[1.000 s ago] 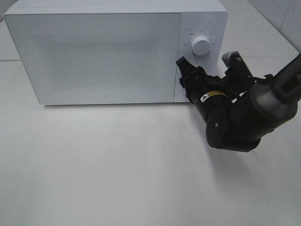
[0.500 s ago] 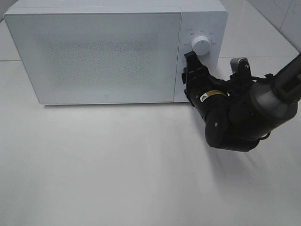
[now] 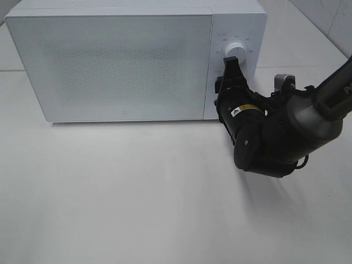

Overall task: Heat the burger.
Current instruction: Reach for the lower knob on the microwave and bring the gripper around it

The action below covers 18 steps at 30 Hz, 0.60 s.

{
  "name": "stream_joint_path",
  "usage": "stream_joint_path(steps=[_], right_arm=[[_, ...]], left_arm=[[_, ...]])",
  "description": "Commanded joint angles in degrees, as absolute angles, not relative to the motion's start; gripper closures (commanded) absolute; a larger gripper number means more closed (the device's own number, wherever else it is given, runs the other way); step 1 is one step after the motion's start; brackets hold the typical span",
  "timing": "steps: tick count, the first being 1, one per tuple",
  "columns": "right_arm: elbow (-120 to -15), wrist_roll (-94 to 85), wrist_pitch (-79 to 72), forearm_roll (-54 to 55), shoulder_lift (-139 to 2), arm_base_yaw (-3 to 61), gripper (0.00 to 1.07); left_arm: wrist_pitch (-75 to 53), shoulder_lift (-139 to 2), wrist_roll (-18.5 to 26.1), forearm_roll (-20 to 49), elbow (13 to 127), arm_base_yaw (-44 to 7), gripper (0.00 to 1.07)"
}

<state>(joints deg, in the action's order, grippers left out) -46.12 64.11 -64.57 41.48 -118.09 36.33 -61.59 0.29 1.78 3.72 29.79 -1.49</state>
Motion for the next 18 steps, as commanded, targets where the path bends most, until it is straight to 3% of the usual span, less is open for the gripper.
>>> stream_joint_path(steps=[1, 8, 18], right_arm=[[-48.3, 65.6, -80.4, 44.6, -116.6, 35.4, 1.0], [-48.3, 70.7, -80.3, 51.7, -116.6, 35.4, 0.99], [-48.3, 73.1, -80.3, 53.3, -116.6, 35.4, 0.98]], left_arm=[[-61.2, 1.3, 1.7, 4.2, 29.6, -1.2, 0.09], [-61.2, 1.3, 1.7, 4.2, 29.6, -1.2, 0.09], [-61.2, 1.3, 1.7, 4.2, 29.6, -1.2, 0.09]])
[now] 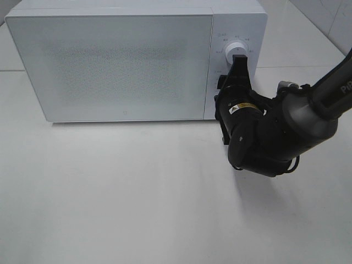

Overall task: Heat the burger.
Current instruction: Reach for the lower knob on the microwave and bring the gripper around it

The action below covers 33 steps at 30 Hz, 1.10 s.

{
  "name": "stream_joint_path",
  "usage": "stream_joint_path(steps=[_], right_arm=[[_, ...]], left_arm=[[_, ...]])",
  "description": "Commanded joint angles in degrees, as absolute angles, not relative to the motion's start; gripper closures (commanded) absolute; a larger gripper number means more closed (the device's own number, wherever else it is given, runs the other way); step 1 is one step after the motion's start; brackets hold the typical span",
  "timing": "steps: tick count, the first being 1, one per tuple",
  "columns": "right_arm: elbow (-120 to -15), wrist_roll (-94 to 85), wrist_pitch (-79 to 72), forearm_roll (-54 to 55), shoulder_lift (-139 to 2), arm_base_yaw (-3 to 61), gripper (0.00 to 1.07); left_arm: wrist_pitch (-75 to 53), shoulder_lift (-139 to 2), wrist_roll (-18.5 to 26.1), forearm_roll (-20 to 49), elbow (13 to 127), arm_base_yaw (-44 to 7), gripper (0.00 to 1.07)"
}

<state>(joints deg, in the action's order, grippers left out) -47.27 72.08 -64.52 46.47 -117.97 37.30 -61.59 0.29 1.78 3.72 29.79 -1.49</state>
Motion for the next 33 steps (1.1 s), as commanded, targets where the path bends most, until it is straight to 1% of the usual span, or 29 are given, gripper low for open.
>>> stream_joint_path(steps=[1, 6, 7, 8, 9, 10, 12, 13, 14, 15, 16, 17, 18, 20, 21, 22, 24, 25, 26, 27, 28, 29, 30, 31, 33], right_arm=[[-48.3, 73.1, -80.3, 53.3, -116.6, 35.4, 0.97], [-48.2, 72.9, -80.2, 53.2, -116.6, 35.4, 0.95], [-48.2, 72.9, -80.2, 53.2, -116.6, 35.4, 0.93], [-48.2, 72.9, -80.2, 53.2, -116.6, 35.4, 0.93], [-48.2, 72.9, -80.2, 53.2, -116.6, 35.4, 0.9], [-48.2, 72.9, -80.2, 53.2, -116.6, 35.4, 0.9], [-48.2, 72.4, -80.2, 53.3, -116.6, 35.4, 0.84], [-48.2, 72.4, -80.2, 53.3, -116.6, 35.4, 0.84], [-48.2, 71.7, -80.2, 53.3, -116.6, 35.4, 0.79], [-48.2, 71.3, -80.2, 53.5, -116.6, 35.4, 0.76], [-48.2, 71.3, -80.2, 53.5, -116.6, 35.4, 0.76], [-48.2, 70.6, -80.2, 53.5, -116.6, 35.4, 0.71], [-48.2, 70.6, -80.2, 53.5, -116.6, 35.4, 0.71], [-48.2, 69.3, -80.2, 54.1, -116.6, 35.4, 0.65], [-48.2, 69.3, -80.2, 54.1, -116.6, 35.4, 0.65], [-48.2, 68.6, -80.2, 54.8, -116.6, 35.4, 0.61], [-48.2, 68.3, -80.2, 54.8, -116.6, 35.4, 0.59], [-48.2, 68.2, -80.2, 54.8, -116.6, 35.4, 0.53], [-48.2, 68.2, -80.2, 54.8, -116.6, 35.4, 0.53], [-48.2, 67.4, -80.2, 54.9, -116.6, 35.4, 0.48], [-48.2, 66.8, -80.2, 54.9, -116.6, 35.4, 0.44], [-48.2, 66.8, -80.2, 54.9, -116.6, 35.4, 0.44], [-48.2, 66.2, -80.1, 54.6, -116.6, 35.4, 0.4], [-48.1, 65.7, -79.5, 53.6, -116.6, 35.5, 0.38], [-47.9, 65.5, -79.0, 52.3, -116.6, 35.5, 0.37]], left_arm=[[-61.2, 1.3, 1.7, 4.2, 29.6, -1.2, 0.09], [-61.2, 1.3, 1.7, 4.2, 29.6, -1.2, 0.09], [-61.2, 1.3, 1.7, 4.2, 29.6, -1.2, 0.09], [-61.2, 1.3, 1.7, 4.2, 29.6, -1.2, 0.09], [-61.2, 1.3, 1.7, 4.2, 29.6, -1.2, 0.09], [-61.2, 1.3, 1.7, 4.2, 29.6, -1.2, 0.09], [-61.2, 1.3, 1.7, 4.2, 29.6, -1.2, 0.09], [-61.2, 1.3, 1.7, 4.2, 29.6, -1.2, 0.09], [-61.2, 1.3, 1.7, 4.2, 29.6, -1.2, 0.09], [-61.2, 1.3, 1.7, 4.2, 29.6, -1.2, 0.09], [-61.2, 1.3, 1.7, 4.2, 29.6, -1.2, 0.09], [-61.2, 1.3, 1.7, 4.2, 29.6, -1.2, 0.09], [-61.2, 1.3, 1.7, 4.2, 29.6, -1.2, 0.09], [-61.2, 1.3, 1.7, 4.2, 29.6, -1.2, 0.09], [-61.2, 1.3, 1.7, 4.2, 29.6, -1.2, 0.09], [-61.2, 1.3, 1.7, 4.2, 29.6, -1.2, 0.09], [-61.2, 1.3, 1.7, 4.2, 29.6, -1.2, 0.09], [-61.2, 1.3, 1.7, 4.2, 29.6, -1.2, 0.09], [-61.2, 1.3, 1.7, 4.2, 29.6, -1.2, 0.09], [-61.2, 1.3, 1.7, 4.2, 29.6, -1.2, 0.09], [-61.2, 1.3, 1.7, 4.2, 29.6, -1.2, 0.09], [-61.2, 1.3, 1.7, 4.2, 29.6, -1.2, 0.09], [-61.2, 1.3, 1.7, 4.2, 29.6, -1.2, 0.09], [-61.2, 1.3, 1.7, 4.2, 29.6, -1.2, 0.09], [-61.2, 1.3, 1.7, 4.2, 29.6, -1.2, 0.09]])
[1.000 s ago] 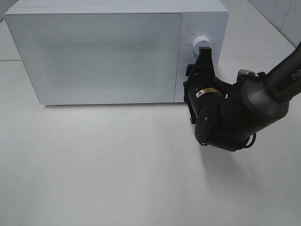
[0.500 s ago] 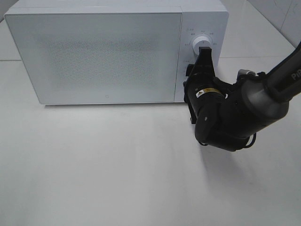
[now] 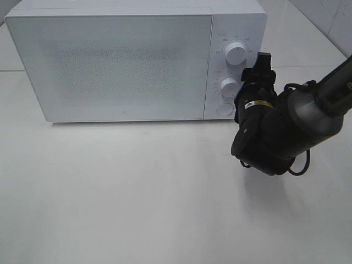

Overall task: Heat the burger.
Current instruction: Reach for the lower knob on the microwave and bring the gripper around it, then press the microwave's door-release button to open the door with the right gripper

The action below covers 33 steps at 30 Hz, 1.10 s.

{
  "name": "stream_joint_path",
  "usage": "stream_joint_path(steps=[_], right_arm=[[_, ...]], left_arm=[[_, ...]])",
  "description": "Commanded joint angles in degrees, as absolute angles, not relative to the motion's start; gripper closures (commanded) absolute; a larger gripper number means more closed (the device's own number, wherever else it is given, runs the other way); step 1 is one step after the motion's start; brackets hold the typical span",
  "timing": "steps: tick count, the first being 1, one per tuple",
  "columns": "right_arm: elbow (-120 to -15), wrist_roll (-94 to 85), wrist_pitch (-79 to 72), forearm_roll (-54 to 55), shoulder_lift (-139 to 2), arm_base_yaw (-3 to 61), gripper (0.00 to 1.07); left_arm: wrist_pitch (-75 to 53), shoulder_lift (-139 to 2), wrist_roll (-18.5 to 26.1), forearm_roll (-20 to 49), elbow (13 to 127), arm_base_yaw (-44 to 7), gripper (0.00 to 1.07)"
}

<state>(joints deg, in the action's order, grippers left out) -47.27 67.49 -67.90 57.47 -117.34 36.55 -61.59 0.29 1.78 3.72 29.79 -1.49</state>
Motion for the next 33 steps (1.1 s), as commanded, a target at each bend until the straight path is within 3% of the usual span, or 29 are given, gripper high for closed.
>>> stream_joint_path(steps=[1, 21, 28, 33], right_arm=[[-47.4, 65.5, -77.8, 50.4, -116.6, 35.8, 0.37], [-34.4, 56.6, -61.5, 42.1, -106.6, 37.5, 0.39], [-30.1, 40.9, -49.6, 39.0, -100.4, 37.0, 0.39], [-29.9, 15.3, -30.7, 34.8, -93.0, 34.7, 0.39]], left_arm=[[-61.2, 1.3, 1.7, 4.2, 29.6, -1.2, 0.09], [-61.2, 1.3, 1.8, 4.2, 29.6, -1.2, 0.09], [-61.2, 1.3, 1.8, 4.2, 29.6, -1.2, 0.09], [-61.2, 1.3, 1.8, 4.2, 29.6, -1.2, 0.09]])
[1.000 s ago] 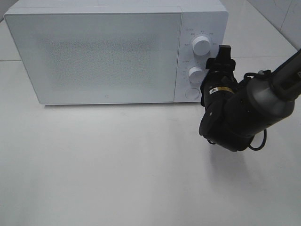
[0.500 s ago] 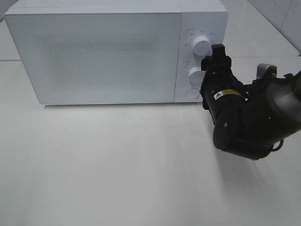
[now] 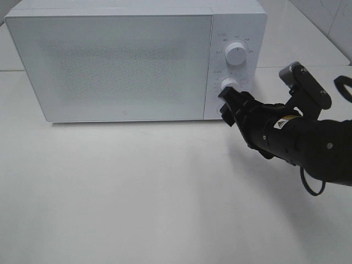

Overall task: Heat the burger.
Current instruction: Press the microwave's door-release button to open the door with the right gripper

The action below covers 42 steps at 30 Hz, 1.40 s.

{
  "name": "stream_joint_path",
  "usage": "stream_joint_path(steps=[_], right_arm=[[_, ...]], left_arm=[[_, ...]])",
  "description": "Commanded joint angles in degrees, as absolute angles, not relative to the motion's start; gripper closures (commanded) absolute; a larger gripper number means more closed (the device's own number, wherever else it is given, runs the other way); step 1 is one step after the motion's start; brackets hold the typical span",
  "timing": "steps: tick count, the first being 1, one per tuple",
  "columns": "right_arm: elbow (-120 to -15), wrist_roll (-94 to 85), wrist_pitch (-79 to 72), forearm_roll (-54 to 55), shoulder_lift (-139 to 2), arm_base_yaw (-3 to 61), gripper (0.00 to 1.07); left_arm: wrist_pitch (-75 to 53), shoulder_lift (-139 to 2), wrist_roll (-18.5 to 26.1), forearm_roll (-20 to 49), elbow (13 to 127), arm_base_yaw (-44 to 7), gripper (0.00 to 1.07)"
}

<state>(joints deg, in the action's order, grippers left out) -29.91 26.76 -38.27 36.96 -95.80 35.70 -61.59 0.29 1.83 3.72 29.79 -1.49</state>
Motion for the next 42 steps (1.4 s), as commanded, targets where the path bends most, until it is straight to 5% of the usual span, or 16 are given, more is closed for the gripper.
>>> stream_joint_path(steps=[1, 8, 21, 30, 42], right_arm=[[-29.9, 15.3, -30.7, 34.8, -93.0, 34.7, 0.39], [-29.9, -2.3, -10.5, 27.4, -85.3, 30.8, 0.39], [-37.4, -3.2, 28.9, 8.7, -73.0, 28.0, 0.39], [-37.5, -3.2, 39.2, 7.9, -59.8, 28.0, 0.28], [-37.5, -3.0, 50.2, 7.7, -41.9, 28.0, 0.29]], left_arm=[[-61.2, 1.3, 1.8, 4.2, 29.6, -1.2, 0.09], [-61.2, 1.3, 1.8, 4.2, 29.6, -1.2, 0.09], [-61.2, 1.3, 1.8, 4.2, 29.6, -1.2, 0.09], [-61.2, 1.3, 1.8, 4.2, 29.6, -1.2, 0.09], [-61.2, 1.3, 1.8, 4.2, 29.6, -1.2, 0.09]])
